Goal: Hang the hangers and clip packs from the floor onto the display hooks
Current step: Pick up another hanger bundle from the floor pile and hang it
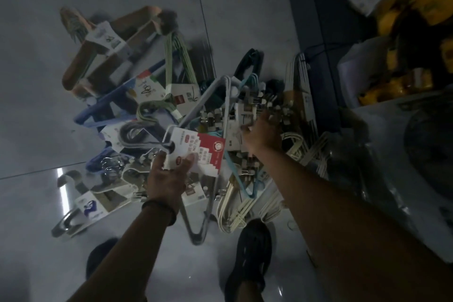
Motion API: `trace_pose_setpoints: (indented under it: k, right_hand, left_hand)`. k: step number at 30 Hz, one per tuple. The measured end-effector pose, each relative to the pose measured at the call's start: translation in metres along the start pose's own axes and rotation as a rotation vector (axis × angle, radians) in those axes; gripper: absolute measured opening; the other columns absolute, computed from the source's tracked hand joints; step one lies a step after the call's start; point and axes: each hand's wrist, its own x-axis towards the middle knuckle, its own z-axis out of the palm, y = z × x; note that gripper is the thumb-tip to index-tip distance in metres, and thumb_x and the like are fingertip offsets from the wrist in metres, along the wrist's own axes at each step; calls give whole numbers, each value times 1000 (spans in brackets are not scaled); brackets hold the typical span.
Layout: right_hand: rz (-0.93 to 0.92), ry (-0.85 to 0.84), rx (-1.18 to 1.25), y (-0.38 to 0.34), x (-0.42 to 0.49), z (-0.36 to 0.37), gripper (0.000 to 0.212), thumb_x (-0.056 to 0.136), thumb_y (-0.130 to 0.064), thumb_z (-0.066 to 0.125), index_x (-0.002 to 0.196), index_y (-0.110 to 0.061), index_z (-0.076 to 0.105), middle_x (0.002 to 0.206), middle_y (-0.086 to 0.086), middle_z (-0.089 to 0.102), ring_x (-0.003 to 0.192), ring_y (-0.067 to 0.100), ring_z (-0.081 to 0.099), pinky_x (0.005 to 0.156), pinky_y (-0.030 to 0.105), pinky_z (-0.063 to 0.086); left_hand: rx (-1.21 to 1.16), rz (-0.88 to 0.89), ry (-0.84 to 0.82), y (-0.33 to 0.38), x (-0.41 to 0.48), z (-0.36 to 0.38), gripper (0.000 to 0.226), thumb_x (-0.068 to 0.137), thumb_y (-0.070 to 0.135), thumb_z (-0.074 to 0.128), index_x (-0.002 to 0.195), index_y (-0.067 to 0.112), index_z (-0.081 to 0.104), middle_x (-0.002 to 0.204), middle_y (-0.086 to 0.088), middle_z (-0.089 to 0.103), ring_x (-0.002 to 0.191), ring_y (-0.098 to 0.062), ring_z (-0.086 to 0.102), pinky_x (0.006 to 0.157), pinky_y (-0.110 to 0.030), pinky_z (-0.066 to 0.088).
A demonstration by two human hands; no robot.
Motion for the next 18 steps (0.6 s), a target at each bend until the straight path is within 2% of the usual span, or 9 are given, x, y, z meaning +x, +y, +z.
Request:
trace_pose_setpoints:
  k: [2,4,6,9,12,15,16,18]
  right_hand:
    - [56,-73,47,6,7,12,103,84,-49,82,156,-17,15,162,25,27,143,47,38,106,56,49]
    - [0,-20,88,18,4,23,109,78,-44,88,154,-22,13,160,25,32,141,48,40,101,55,52]
    - [-41,44,113,32,-8,25,102,79,-32,89,152,-22,17,151,23,45,134,46,49,91,50,54]
    - [-120,155,33,56,-17,14,81,87,-16,80,149,-24,30,137,17,61,122,40,62,81,45,59]
    - [-163,179,-37,90,-21,-7,53,87,-15,77,130,-23,49,125,12,66,115,35,65,80,50,62]
    - [-135,181,10,130,-29,-13,43,86,-13,78,122,-18,55,118,11,67,111,31,66,84,47,61]
    - [-149,175,31,143,-34,-11,40,86,-11,78,119,-16,58,115,10,67,109,29,66,82,43,61]
    - [-92,164,114,163,-43,-10,35,87,-5,77,118,-13,63,113,9,68,105,25,67,73,25,55]
  left_hand:
    - [12,22,6,-8,8,-8,35,92,15,79,125,16,68,116,-17,77,72,-19,74,63,-28,60]
    - [17,22,7,-17,9,-12,33,92,19,79,124,21,69,116,-16,77,68,-16,70,62,-27,56]
    - [-21,-7,12,-24,6,-10,36,93,18,78,127,20,67,110,-12,79,69,-18,72,55,-28,55]
    - [-55,-41,37,-31,-1,-5,41,94,17,76,133,12,63,89,-3,76,53,-10,64,43,-23,48]
    - [-76,-64,70,-41,-2,-5,46,94,21,75,137,15,60,76,0,69,46,-10,52,41,-23,41]
    - [-132,-81,97,-47,-2,-3,44,96,18,74,138,14,60,76,-2,64,44,-10,45,41,-22,37]
    - [-146,-86,99,-48,-2,-2,43,96,17,73,137,12,60,76,-3,63,43,-10,42,41,-22,35]
    - [-146,-95,89,-49,-3,2,41,96,17,73,135,11,61,77,-4,64,43,-10,40,41,-22,34]
